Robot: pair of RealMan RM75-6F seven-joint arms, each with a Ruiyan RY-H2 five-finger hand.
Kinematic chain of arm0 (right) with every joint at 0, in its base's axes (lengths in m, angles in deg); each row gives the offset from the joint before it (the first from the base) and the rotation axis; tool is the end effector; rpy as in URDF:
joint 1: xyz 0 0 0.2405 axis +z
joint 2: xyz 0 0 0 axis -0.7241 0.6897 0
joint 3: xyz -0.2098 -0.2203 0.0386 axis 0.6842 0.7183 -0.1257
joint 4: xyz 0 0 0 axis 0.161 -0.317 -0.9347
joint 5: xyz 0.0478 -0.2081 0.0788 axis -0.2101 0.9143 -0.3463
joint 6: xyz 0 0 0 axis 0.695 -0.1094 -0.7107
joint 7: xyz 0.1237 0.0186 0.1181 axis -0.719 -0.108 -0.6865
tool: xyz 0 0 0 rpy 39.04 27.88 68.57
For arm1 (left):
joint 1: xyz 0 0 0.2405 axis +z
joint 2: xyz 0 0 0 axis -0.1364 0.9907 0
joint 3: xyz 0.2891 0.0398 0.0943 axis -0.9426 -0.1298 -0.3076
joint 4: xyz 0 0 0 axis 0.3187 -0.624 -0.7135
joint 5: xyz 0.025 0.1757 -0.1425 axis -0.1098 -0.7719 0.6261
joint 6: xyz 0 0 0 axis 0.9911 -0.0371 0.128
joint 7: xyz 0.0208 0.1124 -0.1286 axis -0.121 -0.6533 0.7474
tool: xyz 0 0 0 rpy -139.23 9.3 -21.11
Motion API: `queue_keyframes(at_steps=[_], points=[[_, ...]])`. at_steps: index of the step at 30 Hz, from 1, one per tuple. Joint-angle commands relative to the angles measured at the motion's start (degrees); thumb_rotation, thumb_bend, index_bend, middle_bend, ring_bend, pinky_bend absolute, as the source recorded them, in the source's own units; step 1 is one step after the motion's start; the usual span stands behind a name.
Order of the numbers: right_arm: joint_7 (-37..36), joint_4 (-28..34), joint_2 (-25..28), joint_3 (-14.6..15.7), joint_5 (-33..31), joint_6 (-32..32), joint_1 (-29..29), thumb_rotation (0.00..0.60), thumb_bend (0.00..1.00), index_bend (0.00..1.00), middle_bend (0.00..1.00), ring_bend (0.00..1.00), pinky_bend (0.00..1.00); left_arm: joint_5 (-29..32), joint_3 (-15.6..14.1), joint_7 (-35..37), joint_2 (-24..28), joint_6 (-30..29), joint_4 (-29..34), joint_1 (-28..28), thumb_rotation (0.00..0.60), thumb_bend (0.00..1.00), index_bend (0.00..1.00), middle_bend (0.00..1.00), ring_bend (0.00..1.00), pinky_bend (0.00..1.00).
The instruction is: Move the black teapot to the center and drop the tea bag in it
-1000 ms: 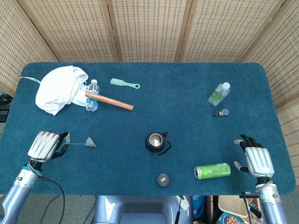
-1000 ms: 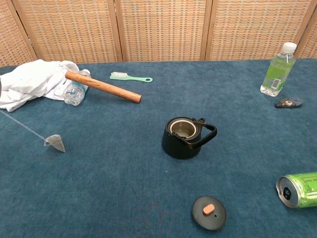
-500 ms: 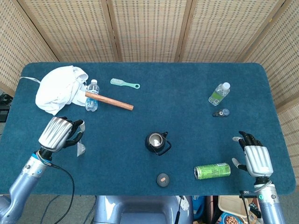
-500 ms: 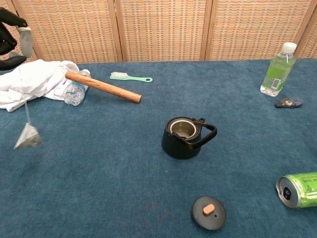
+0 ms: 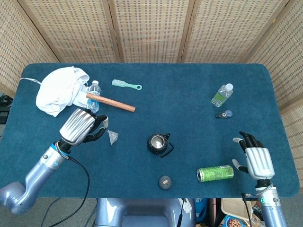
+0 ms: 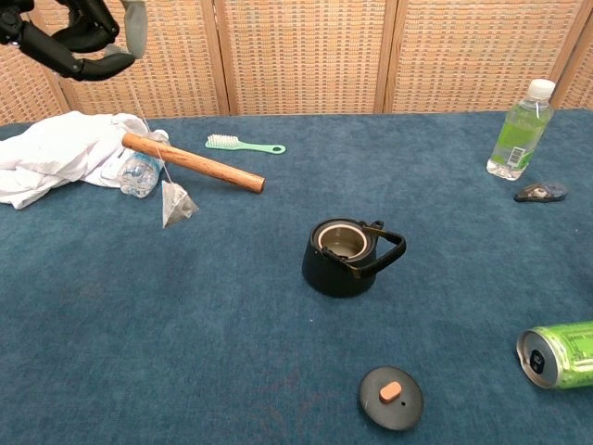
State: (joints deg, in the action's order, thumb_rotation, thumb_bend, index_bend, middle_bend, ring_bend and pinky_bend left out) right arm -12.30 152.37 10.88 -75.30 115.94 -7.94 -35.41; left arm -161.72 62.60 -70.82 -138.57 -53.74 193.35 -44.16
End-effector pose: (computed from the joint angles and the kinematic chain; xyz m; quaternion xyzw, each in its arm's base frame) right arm -0.3251 -0.2553 0.1075 0.6158 -0.3734 0.3707 0.5864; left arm -0.1297 0.3699 0.1067 -0.7315 -0.2732 -0.5072 0.3647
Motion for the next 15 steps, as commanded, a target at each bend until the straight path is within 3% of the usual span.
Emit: queue_keyframes(at_steps=[1, 15], points=[[-0.23, -0.04, 0.02, 0.06, 0.31, -0.04, -0.06, 0.600, 0.38, 0.31, 0.22, 0.19, 0.34, 1.10, 1.09, -0.02, -0.74, 1.84, -0.22, -2.10, 0.600, 0.47, 0.62, 0.90, 0.81, 0.67], [-0.80, -0.05, 0.57, 0.47, 0.95, 0.95, -0.11, 0.600, 0.38, 0.31, 0.22, 0.19, 0.33, 7.86, 4.26, -4.63, -5.15, 9.04, -1.07, -11.16, 0.600, 0.47, 0.62, 0.90, 0.81, 0.67]])
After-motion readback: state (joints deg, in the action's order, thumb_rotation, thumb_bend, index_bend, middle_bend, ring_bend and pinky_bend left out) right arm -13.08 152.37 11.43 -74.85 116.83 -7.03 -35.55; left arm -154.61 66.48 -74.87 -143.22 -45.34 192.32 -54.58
